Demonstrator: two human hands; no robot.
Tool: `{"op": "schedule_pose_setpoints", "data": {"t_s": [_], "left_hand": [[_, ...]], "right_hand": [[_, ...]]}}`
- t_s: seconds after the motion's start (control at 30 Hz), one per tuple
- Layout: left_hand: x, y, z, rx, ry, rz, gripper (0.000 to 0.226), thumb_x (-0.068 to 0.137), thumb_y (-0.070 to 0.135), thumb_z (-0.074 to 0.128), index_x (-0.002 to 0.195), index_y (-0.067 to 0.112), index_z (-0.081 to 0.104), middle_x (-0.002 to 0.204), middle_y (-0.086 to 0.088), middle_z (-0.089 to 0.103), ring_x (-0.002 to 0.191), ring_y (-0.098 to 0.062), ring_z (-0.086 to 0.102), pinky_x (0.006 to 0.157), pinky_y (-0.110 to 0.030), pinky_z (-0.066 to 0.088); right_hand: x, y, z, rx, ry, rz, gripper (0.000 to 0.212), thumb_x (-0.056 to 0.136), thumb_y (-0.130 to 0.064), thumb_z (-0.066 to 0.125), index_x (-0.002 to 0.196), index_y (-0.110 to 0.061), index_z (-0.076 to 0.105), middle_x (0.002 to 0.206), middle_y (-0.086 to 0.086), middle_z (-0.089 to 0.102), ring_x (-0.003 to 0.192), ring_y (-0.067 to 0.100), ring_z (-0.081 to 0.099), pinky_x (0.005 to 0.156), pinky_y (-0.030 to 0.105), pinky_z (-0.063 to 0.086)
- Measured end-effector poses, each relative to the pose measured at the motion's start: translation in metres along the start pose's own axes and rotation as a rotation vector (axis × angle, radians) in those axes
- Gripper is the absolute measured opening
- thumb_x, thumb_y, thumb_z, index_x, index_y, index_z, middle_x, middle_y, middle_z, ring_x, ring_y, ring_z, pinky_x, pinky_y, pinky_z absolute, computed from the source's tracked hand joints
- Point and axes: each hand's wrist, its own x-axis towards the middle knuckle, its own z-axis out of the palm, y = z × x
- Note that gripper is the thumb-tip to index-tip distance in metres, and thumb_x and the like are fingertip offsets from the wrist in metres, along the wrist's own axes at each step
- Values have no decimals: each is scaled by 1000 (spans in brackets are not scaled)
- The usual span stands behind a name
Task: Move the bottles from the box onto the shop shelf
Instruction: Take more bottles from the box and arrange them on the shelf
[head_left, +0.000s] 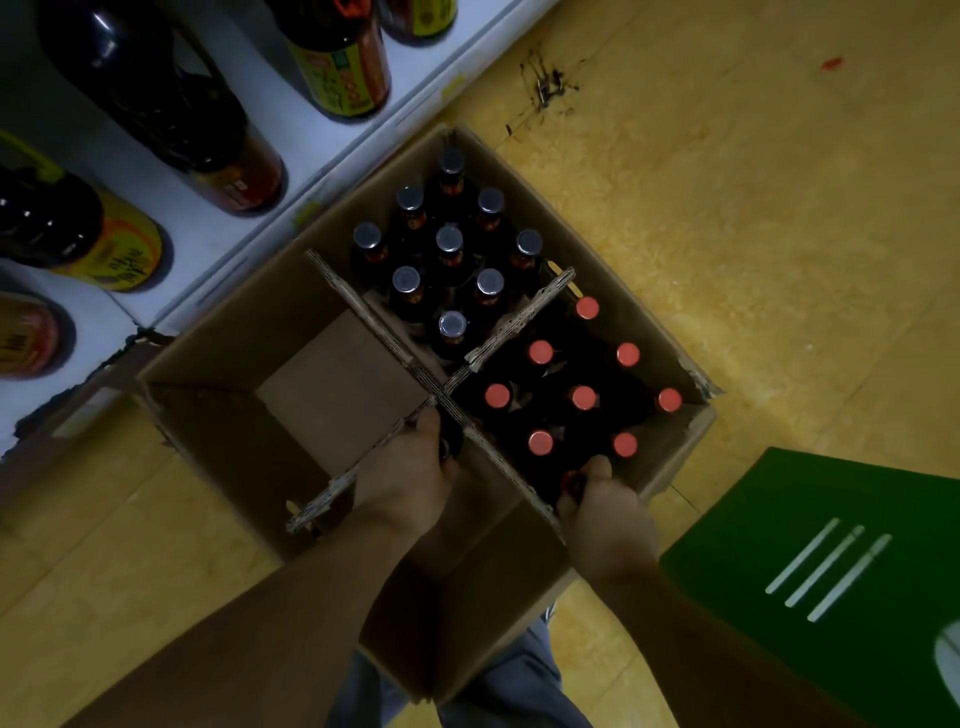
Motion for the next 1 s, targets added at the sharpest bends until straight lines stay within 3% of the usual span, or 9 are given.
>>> {"op": "schedule_pose_setpoints", "data": {"t_s": [0.2, 0.37, 0.5, 0.63, 0.77, 0.83, 1.0], "left_hand": [[-20, 7, -12, 3, 30, 32, 33, 96, 35, 60, 123, 22, 48, 102, -3, 67, 93, -25, 66, 75, -40, 57], [-42, 21, -27, 21, 44, 69, 38, 96, 40, 59, 127, 23, 45, 107, -4, 68, 99, -21, 67, 80, -38, 57], [-63, 33, -41, -29, 41, 50, 42, 97, 42, 57, 132, 25, 43, 109, -1, 66, 99, -18, 67, 82, -39, 59], [-88, 44, -62, -87, 41, 45, 29, 98, 39, 58, 120, 27, 43, 101, 2, 66, 86, -16, 68, 70, -35, 60], [-113, 61, -92, -91, 67, 73, 20, 99, 38, 57, 107, 31, 40, 91, 8, 60, 72, -8, 56, 55, -20, 41], [-125, 70, -107, -82, 75, 73, 21, 99, 38, 56, 103, 32, 36, 89, 8, 57, 73, -11, 55, 55, -24, 38], [-153, 87, -139, -109, 80, 68, 22, 98, 40, 58, 105, 28, 41, 98, 2, 64, 89, -20, 67, 67, -34, 52]], "right_hand": [[-21, -6, -16, 31, 45, -49, 24, 101, -36, 54, 118, -26, 39, 94, -3, 59, 79, 15, 63, 65, 32, 58], [-45, -8, -39, 31, 34, -70, 24, 103, -38, 51, 119, -25, 39, 95, -4, 60, 78, 15, 62, 58, 24, 43], [-68, -11, -63, 62, 68, -91, 22, 101, -38, 53, 115, -27, 40, 91, -5, 60, 77, 17, 62, 61, 30, 48], [-93, -15, -93, 73, 100, -119, 21, 100, -39, 55, 108, -31, 38, 87, -7, 59, 77, 19, 63, 67, 38, 56], [-119, -22, -129, 110, 123, -153, 21, 100, -37, 57, 113, -30, 42, 90, -7, 63, 79, 19, 64, 67, 35, 55], [-132, -29, -146, 121, 125, -162, 20, 99, -37, 58, 112, -29, 44, 91, -4, 66, 81, 21, 67, 68, 38, 56], [-164, -45, -188, 93, 144, -173, 21, 99, -38, 58, 112, -30, 42, 88, -6, 63, 80, 20, 67, 62, 33, 51]]}}
